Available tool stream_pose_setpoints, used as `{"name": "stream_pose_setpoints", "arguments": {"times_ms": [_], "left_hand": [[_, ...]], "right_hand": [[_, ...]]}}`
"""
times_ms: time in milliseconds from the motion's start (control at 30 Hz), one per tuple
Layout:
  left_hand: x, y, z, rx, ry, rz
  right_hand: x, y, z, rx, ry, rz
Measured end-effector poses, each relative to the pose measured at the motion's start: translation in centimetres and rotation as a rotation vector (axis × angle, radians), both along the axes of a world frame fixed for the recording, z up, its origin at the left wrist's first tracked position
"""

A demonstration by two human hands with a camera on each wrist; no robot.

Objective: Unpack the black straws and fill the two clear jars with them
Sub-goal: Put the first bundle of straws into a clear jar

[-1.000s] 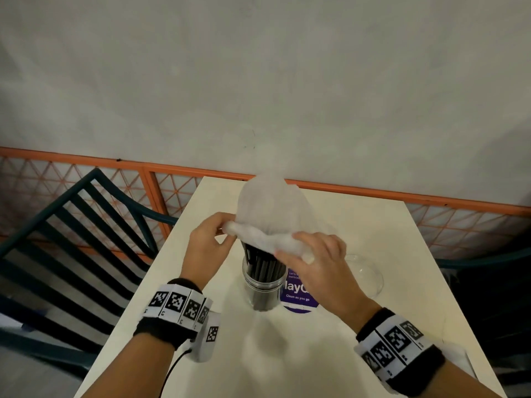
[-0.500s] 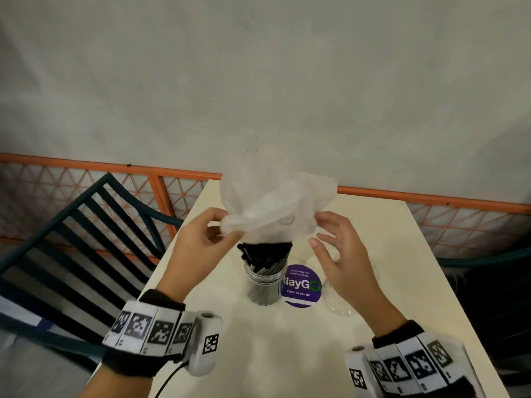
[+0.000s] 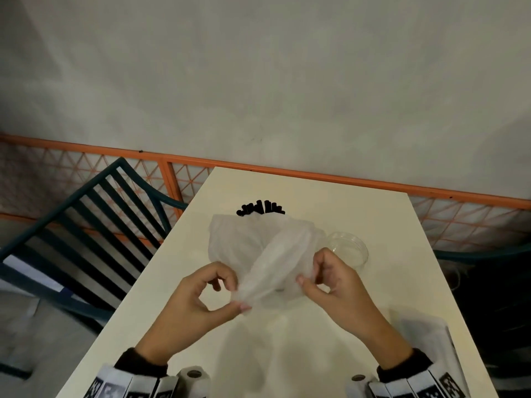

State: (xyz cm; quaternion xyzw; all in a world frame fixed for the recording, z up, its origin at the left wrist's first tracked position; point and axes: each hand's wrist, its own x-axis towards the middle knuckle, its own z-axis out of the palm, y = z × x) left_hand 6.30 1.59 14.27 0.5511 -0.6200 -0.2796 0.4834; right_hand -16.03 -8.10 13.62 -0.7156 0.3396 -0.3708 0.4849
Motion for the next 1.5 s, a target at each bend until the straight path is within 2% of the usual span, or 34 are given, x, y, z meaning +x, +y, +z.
{"name": "stream_pose_setpoints", "arguments": {"times_ms": [100, 133, 200, 300, 400, 433, 567, 633, 700, 833, 867, 933, 1000, 1067, 1100, 1167, 1200, 1233, 1267, 1367, 1433, 1500], "left_hand": [[-0.1, 1.9, -0.4, -0.113, -0.129, 0.231], [-0.2, 2.3, -0.7, -0.132, -0.167, 0.326], [-0.6, 3.2, -1.6, -0.067, -0.164, 0.503], [-1.4, 4.1, -3.2, 0.072, -0.064, 0.587], [-1.6, 5.3, -5.0, 0.219, 0.097, 0.550], [-1.7, 5.7, -5.4, 0.266, 0.185, 0.518], [-1.5, 7.1, -5.4, 0.387, 0.526, 0.206], [-1.1, 7.7, -5.3, 0.413, 0.596, 0.073], [-0.6, 7.8, -5.4, 0.393, 0.597, 0.029], [0.7, 7.3, -5.3, 0.324, 0.581, 0.151], [1.1, 7.1, -5.3, 0.299, 0.517, 0.198], [1.8, 6.6, -6.0, 0.233, 0.209, 0.312], [2.4, 6.0, -7.1, 0.161, -0.073, 0.425], [3.4, 5.6, -7.9, 0.167, -0.154, 0.496], [4.1, 5.5, -8.0, 0.201, -0.172, 0.503], [5.8, 5.6, -8.4, 0.322, -0.179, 0.447], [6.7, 5.8, -8.7, 0.371, -0.173, 0.406], [7.6, 6.1, -8.9, 0.404, -0.145, 0.363], [8.4, 6.4, -8.9, 0.436, -0.052, 0.316], [10.2, 7.0, -8.4, 0.508, 0.412, 0.123], [11.3, 7.0, -8.3, 0.527, 0.475, 0.024], [11.7, 6.8, -8.3, 0.527, 0.363, -0.033]], "right_hand": [[-1.0, 0.8, -0.5, -0.243, 0.045, -0.325], [-1.4, 1.1, -0.9, -0.268, 0.053, -0.418], [-1.6, 1.9, -2.0, -0.169, 0.012, -0.494], [-1.9, 2.5, -3.3, 0.134, -0.015, -0.369], [-2.6, 2.5, -3.7, 0.664, -0.139, -0.049], [-3.1, 2.5, -3.8, 0.740, -0.189, 0.023], [-4.4, 2.7, -4.2, 0.801, -0.342, 0.196], [-4.5, 2.8, -4.3, 0.758, -0.281, 0.168], [-4.0, 3.0, -4.4, 0.713, -0.168, 0.094], [-1.9, 3.5, -4.9, 0.544, 0.110, -0.060], [-1.3, 3.7, -5.2, 0.441, 0.210, -0.131], [0.2, 4.3, -5.8, 0.218, 0.371, -0.282], [1.7, 4.9, -6.3, 0.074, 0.452, -0.362], [2.5, 4.9, -6.6, 0.079, 0.486, -0.282], [2.5, 4.8, -6.5, 0.165, 0.482, -0.173], [2.2, 4.8, -5.7, 0.483, 0.307, 0.116], [1.9, 4.8, -5.5, 0.646, 0.193, 0.216], [1.8, 5.0, -5.2, 0.728, 0.143, 0.271], [1.9, 5.1, -5.2, 0.751, 0.136, 0.299], [3.0, 5.4, -5.6, 0.747, 0.228, 0.321], [4.4, 5.7, -6.3, 0.722, 0.304, 0.330], [5.9, 6.3, -7.2, 0.620, 0.359, 0.293]]}}
